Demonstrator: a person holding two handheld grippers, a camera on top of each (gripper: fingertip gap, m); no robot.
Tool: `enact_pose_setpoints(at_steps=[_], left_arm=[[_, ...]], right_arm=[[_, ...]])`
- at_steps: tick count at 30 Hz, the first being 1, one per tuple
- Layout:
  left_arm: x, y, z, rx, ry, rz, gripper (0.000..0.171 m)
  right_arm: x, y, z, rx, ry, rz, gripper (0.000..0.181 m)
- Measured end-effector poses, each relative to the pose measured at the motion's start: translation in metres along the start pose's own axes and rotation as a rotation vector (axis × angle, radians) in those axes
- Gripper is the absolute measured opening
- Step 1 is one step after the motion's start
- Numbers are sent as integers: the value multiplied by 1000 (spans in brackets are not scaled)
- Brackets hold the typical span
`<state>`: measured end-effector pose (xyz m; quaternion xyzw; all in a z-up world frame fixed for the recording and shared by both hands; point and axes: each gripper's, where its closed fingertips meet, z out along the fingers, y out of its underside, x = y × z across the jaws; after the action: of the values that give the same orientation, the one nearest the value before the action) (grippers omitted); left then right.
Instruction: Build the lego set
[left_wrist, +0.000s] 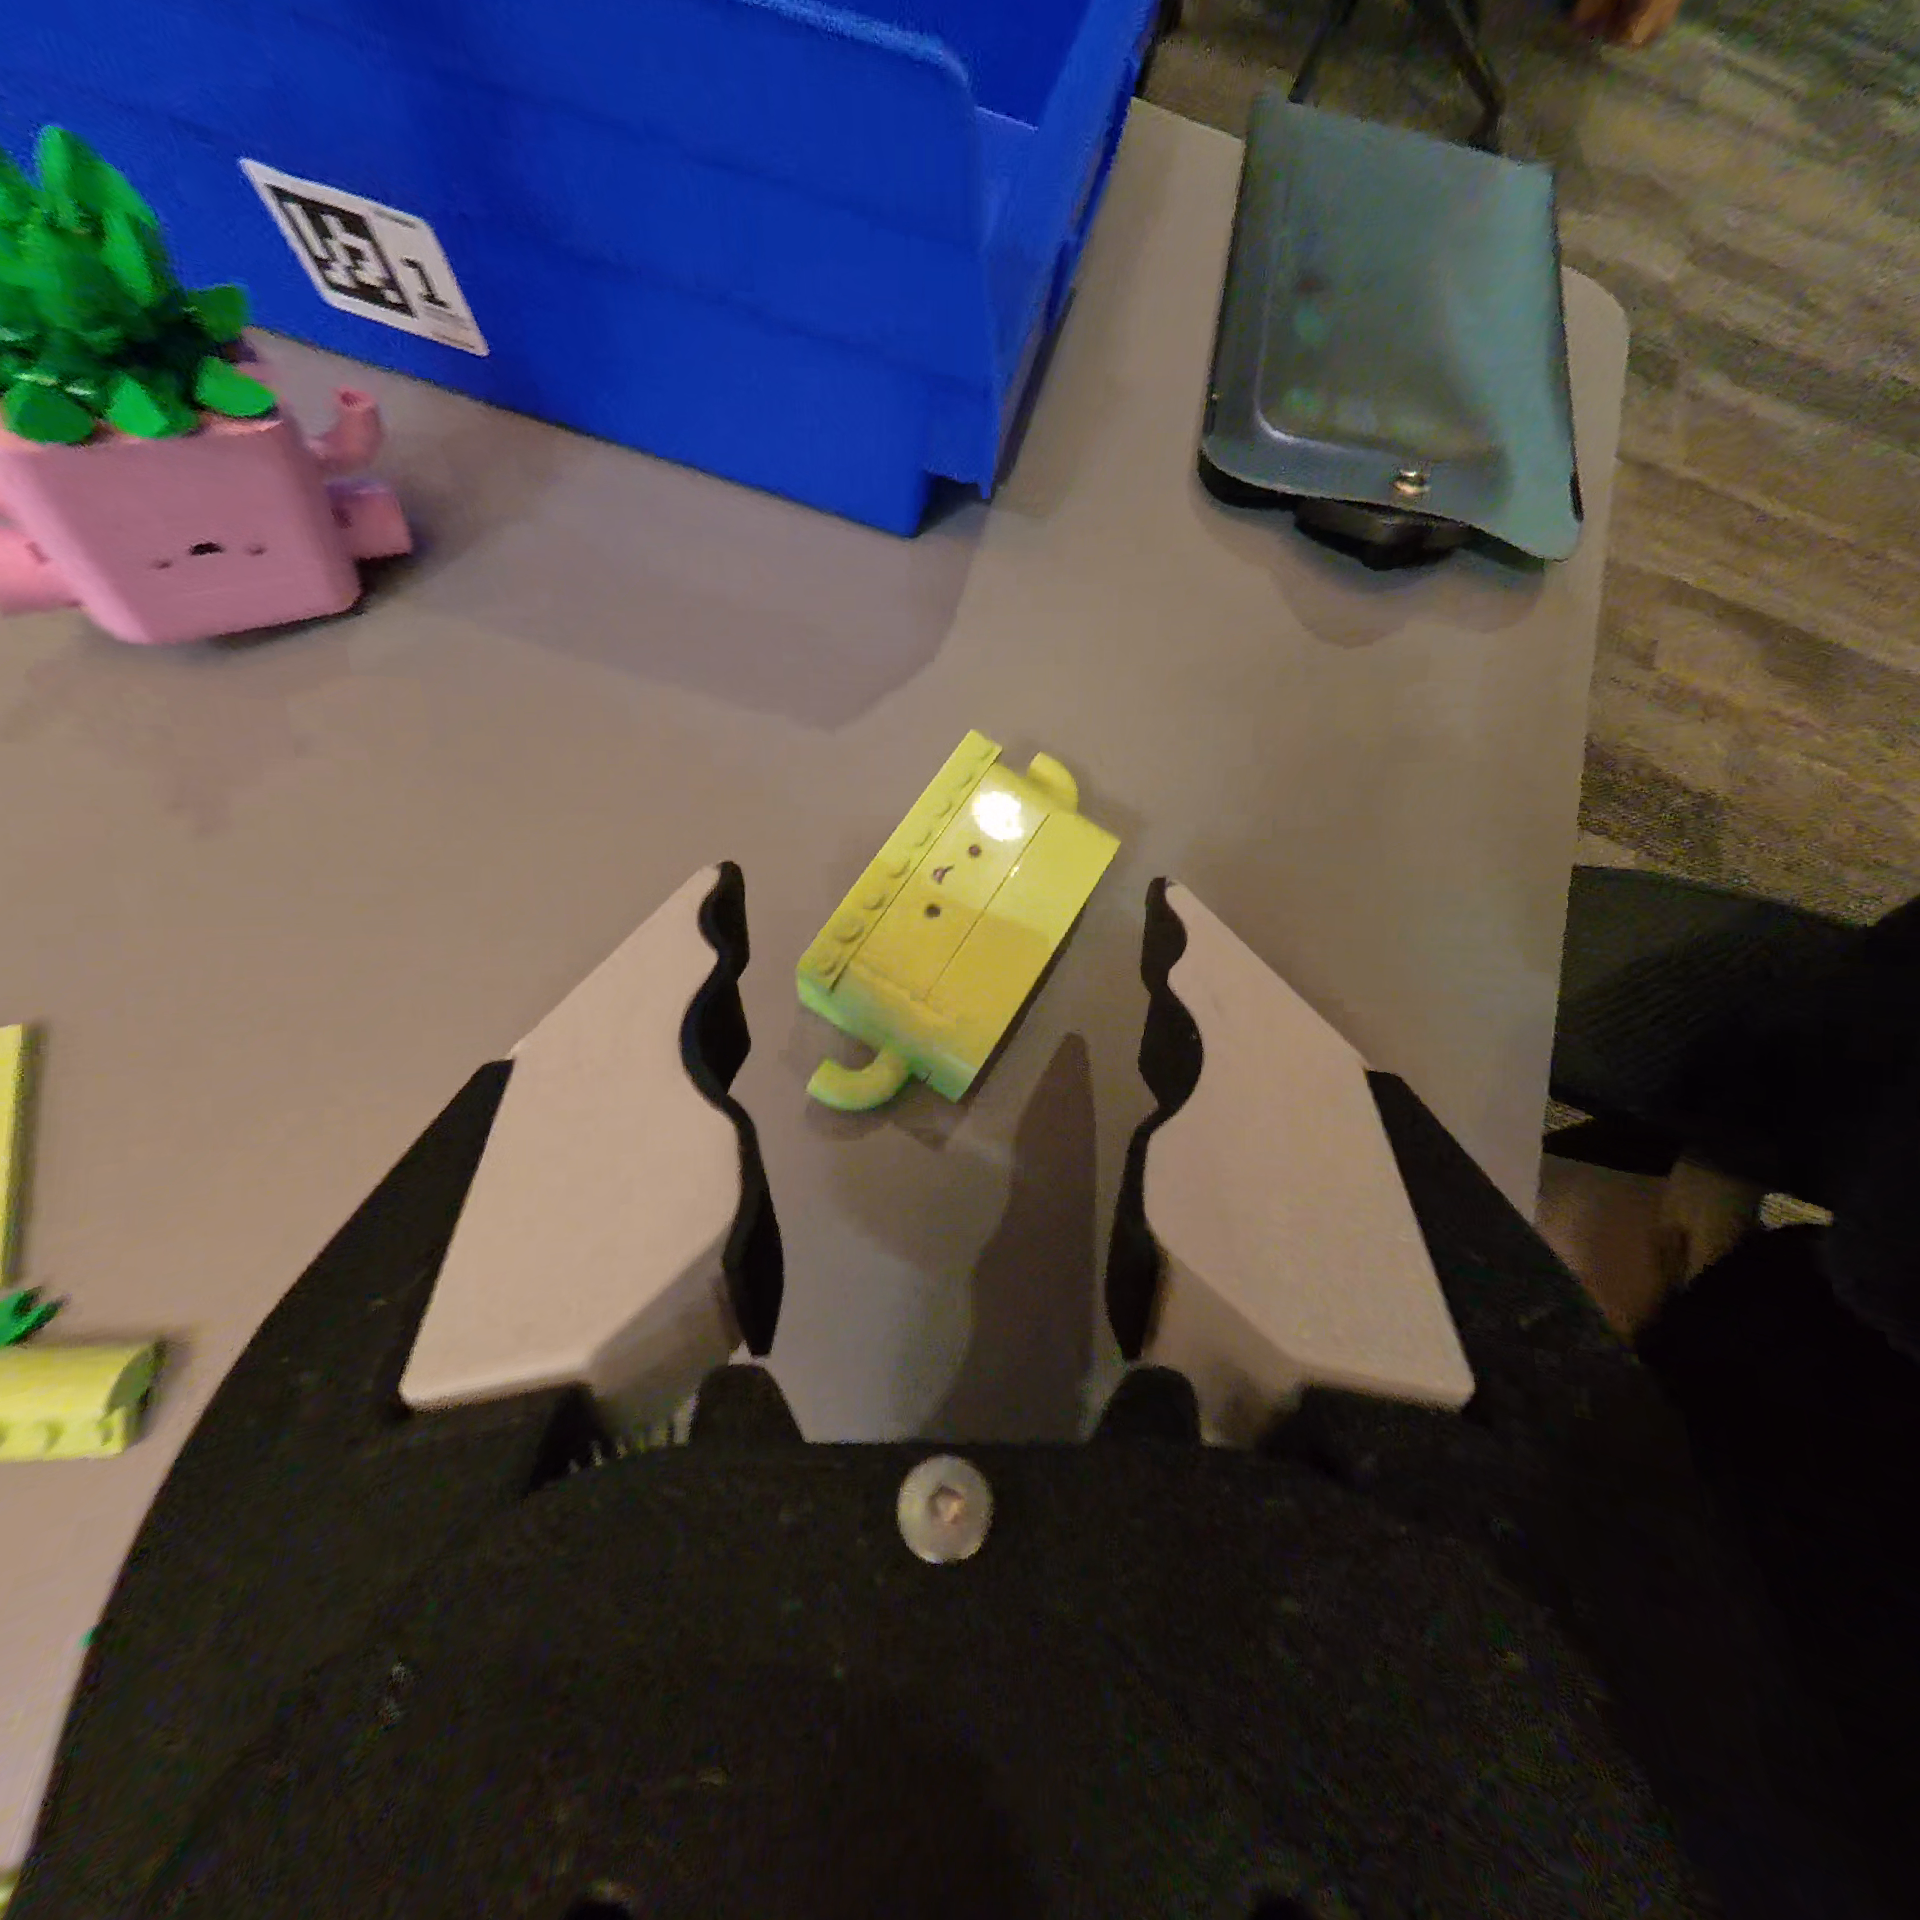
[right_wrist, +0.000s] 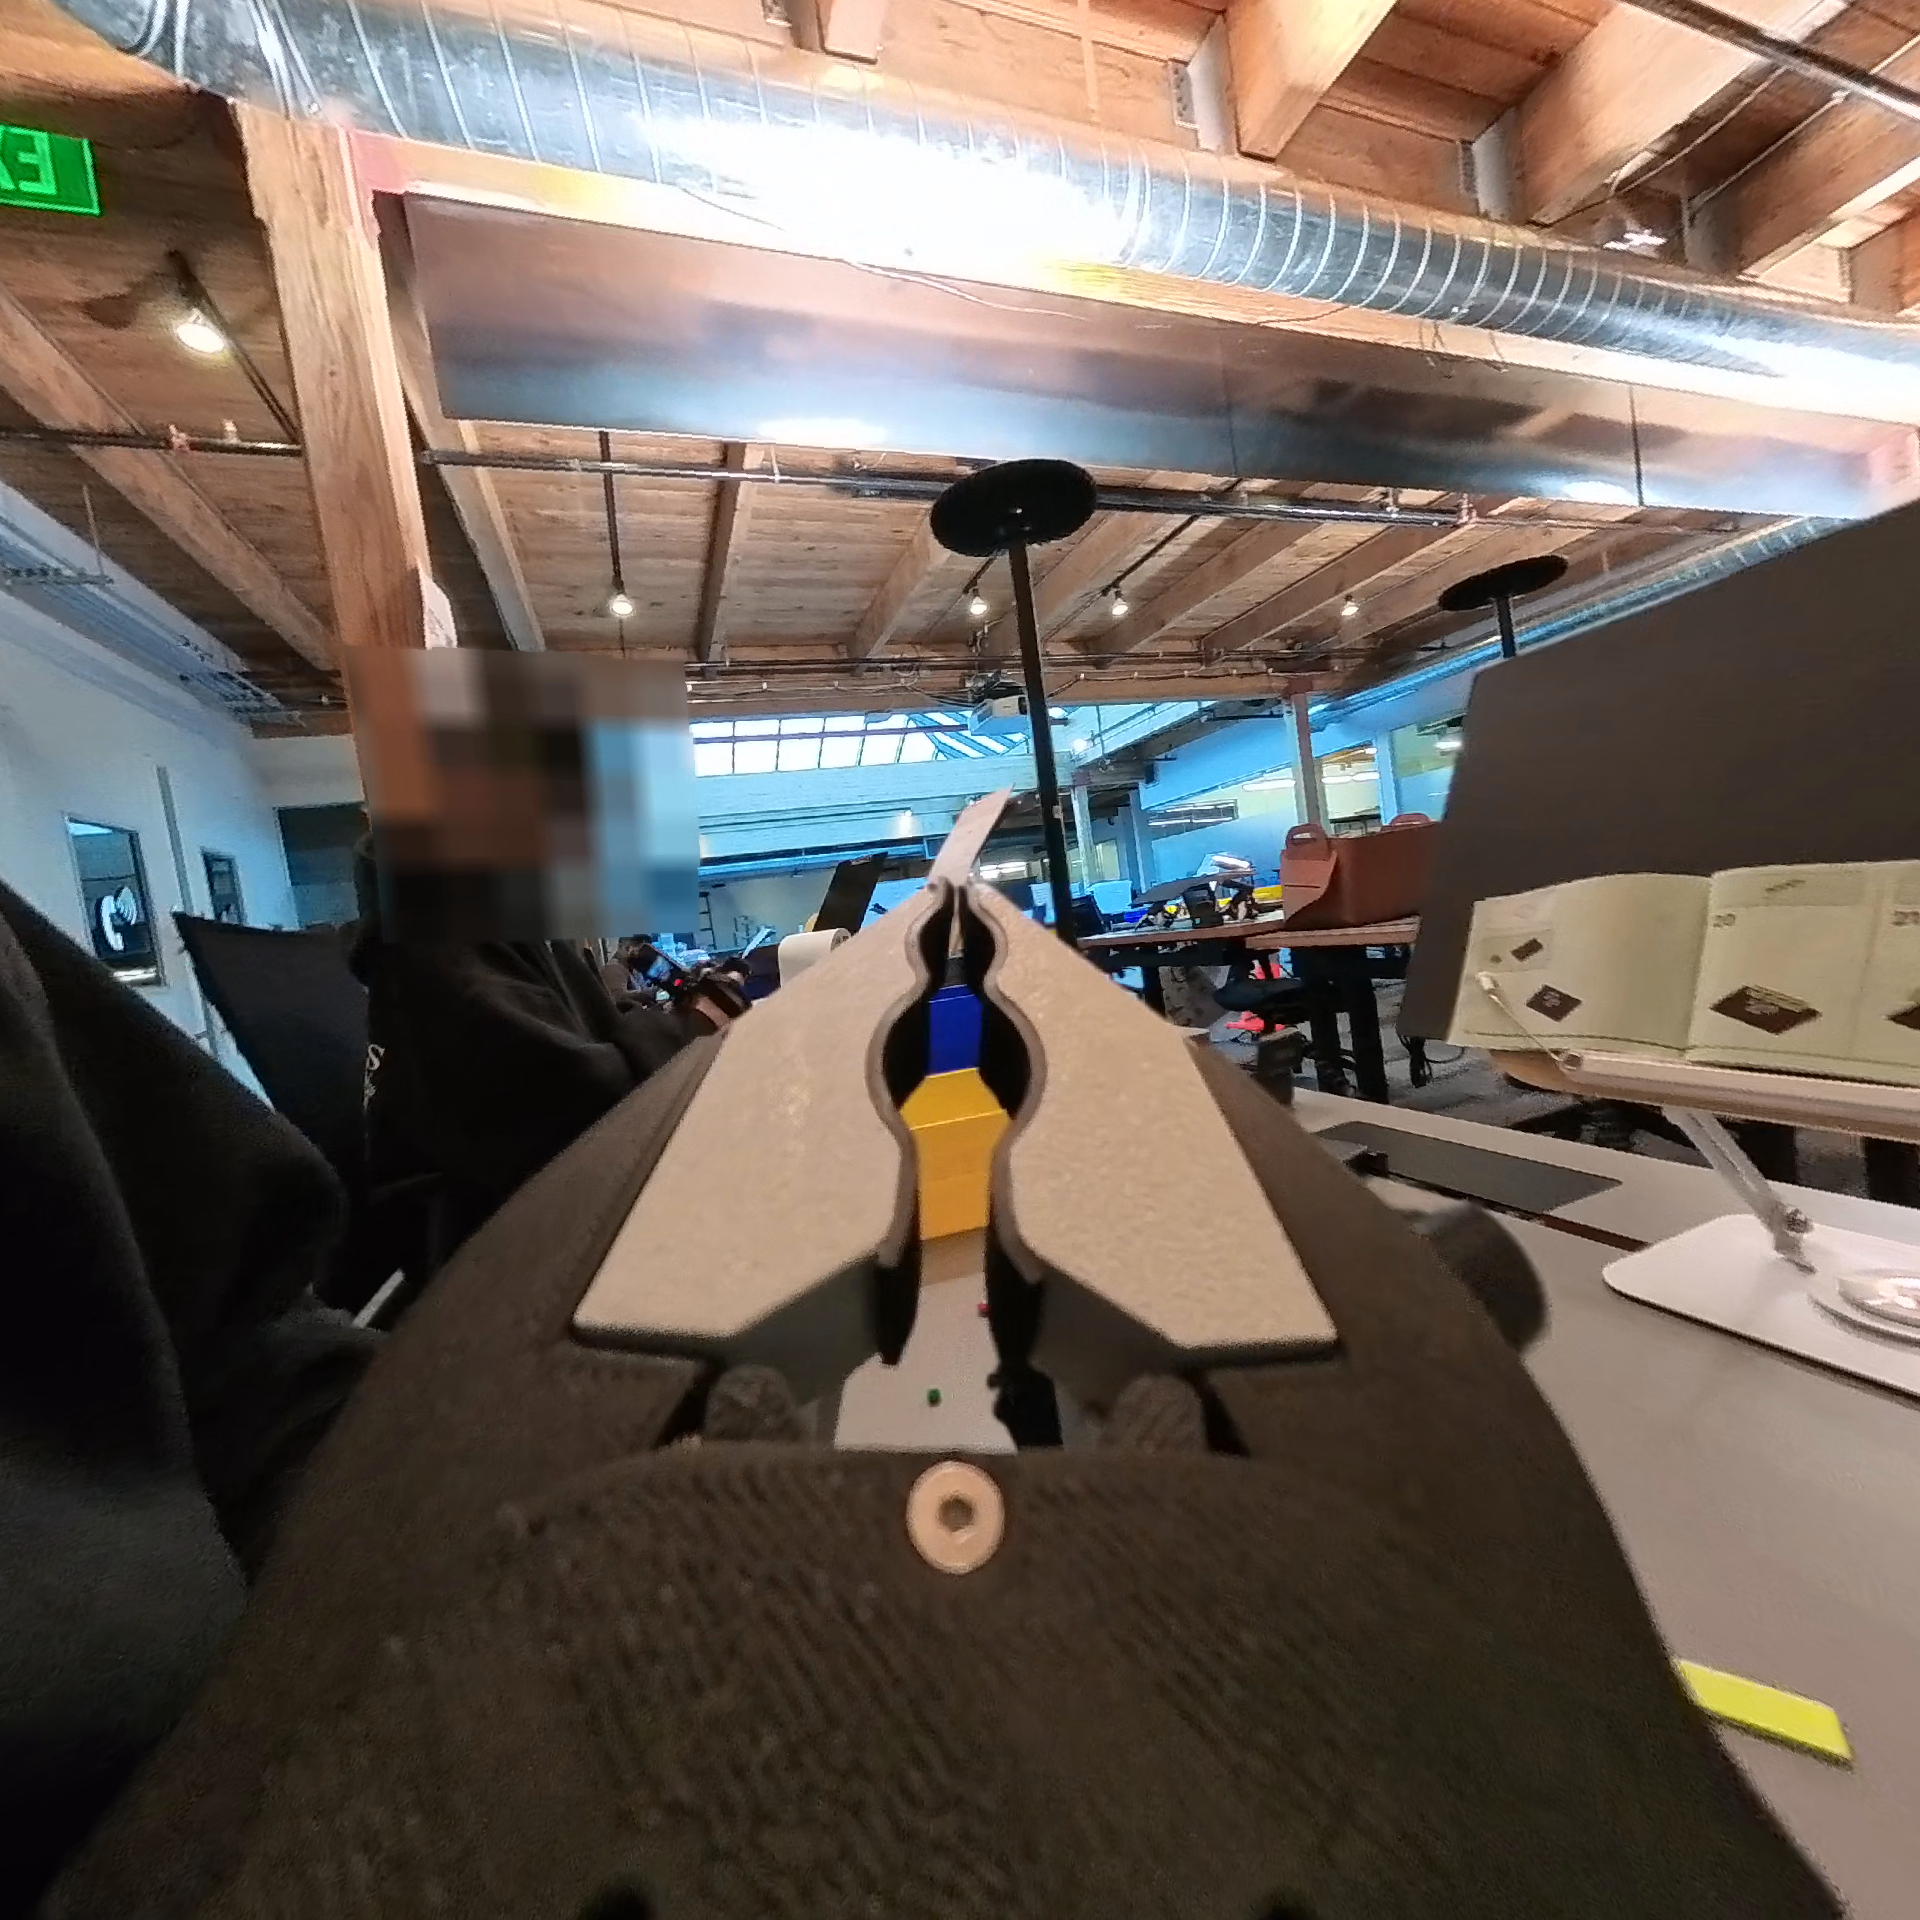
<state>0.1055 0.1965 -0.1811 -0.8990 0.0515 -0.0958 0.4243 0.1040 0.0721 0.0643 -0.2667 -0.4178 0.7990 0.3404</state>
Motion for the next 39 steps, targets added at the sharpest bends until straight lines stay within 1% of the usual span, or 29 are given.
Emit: enact_pose_setpoints(at_steps=[5,7,9,12,13,23,28,34,39], left_arm=[[4,10,11,-64,-23,2,74],[6,12,12,-59,-37,-11,73],[6,12,11,-47,-51,-27,68],[3,14,8,-54,-77,-35,51],[3,15,7,-54,-83,-38,49],[3,24,-7,-53,-151,-33,44],[-1,28,-15,-58,-179,-39,42],[-6,32,-22,-55,-206,-46,41],[-19,35,-32,-45,-258,-50,39]], right_arm=[[-14,3,4,-12,-34,-25,0],[-15,6,5,-18,-35,-21,0],[-16,7,7,-19,-45,1,0],[-22,7,8,-9,-65,27,0],[-23,7,9,-12,-66,23,1],[-41,10,13,-40,-87,-39,1],[-48,18,16,-90,-100,-88,1],[-48,25,18,-117,-108,-67,4],[-47,30,19,-129,-111,-58,6]])
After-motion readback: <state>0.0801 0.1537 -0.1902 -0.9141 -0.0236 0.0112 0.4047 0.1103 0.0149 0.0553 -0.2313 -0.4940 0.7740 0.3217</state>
